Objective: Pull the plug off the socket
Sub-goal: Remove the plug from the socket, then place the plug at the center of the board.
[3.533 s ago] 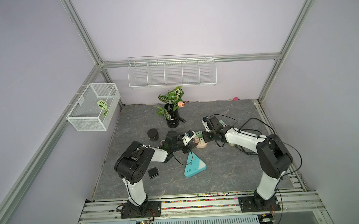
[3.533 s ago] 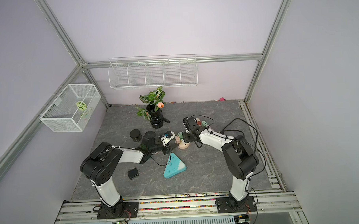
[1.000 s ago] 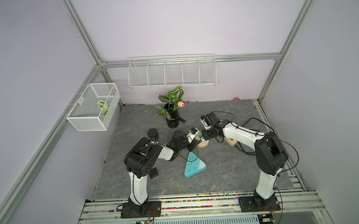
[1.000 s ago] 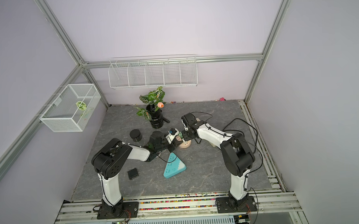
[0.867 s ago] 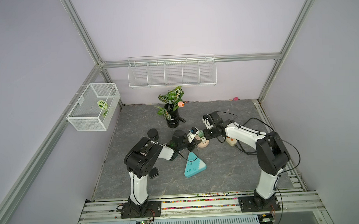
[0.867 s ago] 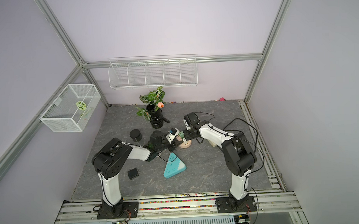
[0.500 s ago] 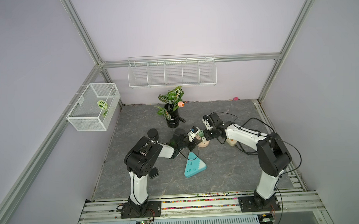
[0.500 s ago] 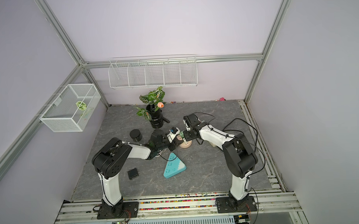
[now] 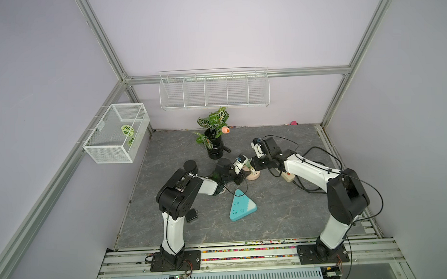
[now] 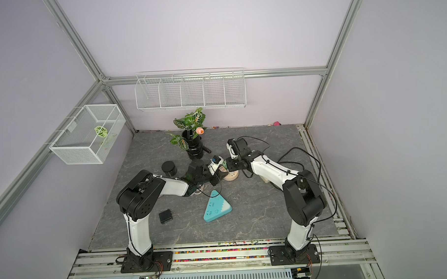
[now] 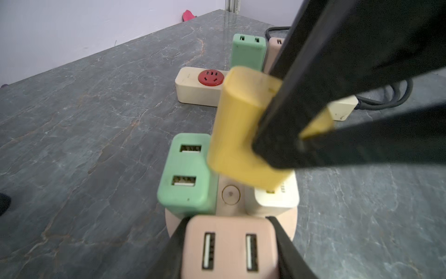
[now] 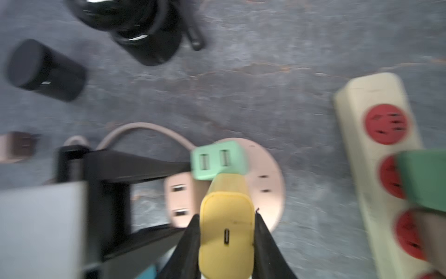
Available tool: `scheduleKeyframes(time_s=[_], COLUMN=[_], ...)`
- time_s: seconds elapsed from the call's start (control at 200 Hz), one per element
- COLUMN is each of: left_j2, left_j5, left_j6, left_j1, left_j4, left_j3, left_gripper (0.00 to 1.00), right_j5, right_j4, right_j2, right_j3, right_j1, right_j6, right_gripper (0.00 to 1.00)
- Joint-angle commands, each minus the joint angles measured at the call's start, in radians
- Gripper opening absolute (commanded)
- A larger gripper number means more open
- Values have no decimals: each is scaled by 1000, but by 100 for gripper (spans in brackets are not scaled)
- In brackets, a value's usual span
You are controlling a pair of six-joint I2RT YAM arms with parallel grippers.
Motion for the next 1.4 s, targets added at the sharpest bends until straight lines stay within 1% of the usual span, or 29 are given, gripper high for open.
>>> scheduleKeyframes(time_s=[0.0,0.08,0.155,0.215,0.265,0.325,0.4,0.425,0.555,0.64,0.715,0.81,0.91,1.05,1.11,1.175,1.23,1.32,1.395], left_j2=[122,119,122,122,121,119,115,114,99,83,65,38,11,-25,-34,-41,-47,-61,-72], left_j5=[-92,-94,-92,-90,-89,-86,-79,-79,-61,-45,-38,-34,-34,-29,-27,-25,-17,21,56], left_j6=[-8,-1,8,19,21,22,25,28,29,27,29,35,40,48,56,55,45,16,-8], left_j1=[4,4,2,4,4,4,4,4,3,4,3,4,4,4,4,8,17,42,70], left_j4=[-383,-386,-400,-416,-419,-414,-422,-425,-429,-435,-442,-457,-474,-493,-504,-506,-487,-437,-402], left_j3=[-72,-73,-63,-55,-52,-53,-47,-45,-40,-39,-41,-45,-43,-43,-41,-42,-54,-82,-103], left_gripper=[0,0,0,0,0,0,0,0,0,0,0,0,0,0,0,0,0,0,0], right_j5=[51,176,247,287,288,225,97,50,-90,-174,-267,-288,-261,-101,-56,-37,-9,11,13], right_j4=[-22,-39,-85,-130,-165,-164,-130,-123,-87,-18,36,38,26,-37,-42,-8,37,119,214], right_j2=[-34,-123,-185,-214,-230,-259,-302,-313,-366,-400,-382,-338,-322,-375,-407,-430,-429,-392,-349], right_j3=[-22,-66,-90,-104,-120,-162,-239,-261,-376,-453,-491,-497,-491,-470,-461,-456,-454,-447,-459], right_j1=[16,12,11,12,9,7,7,8,12,10,9,9,9,8,5,1,-1,-5,-14], right_j6=[66,81,90,102,111,123,146,141,196,242,256,261,264,264,271,292,335,386,467], right_gripper=[0,0,0,0,0,0,0,2,8,15,19,31,45,62,66,67,67,64,60])
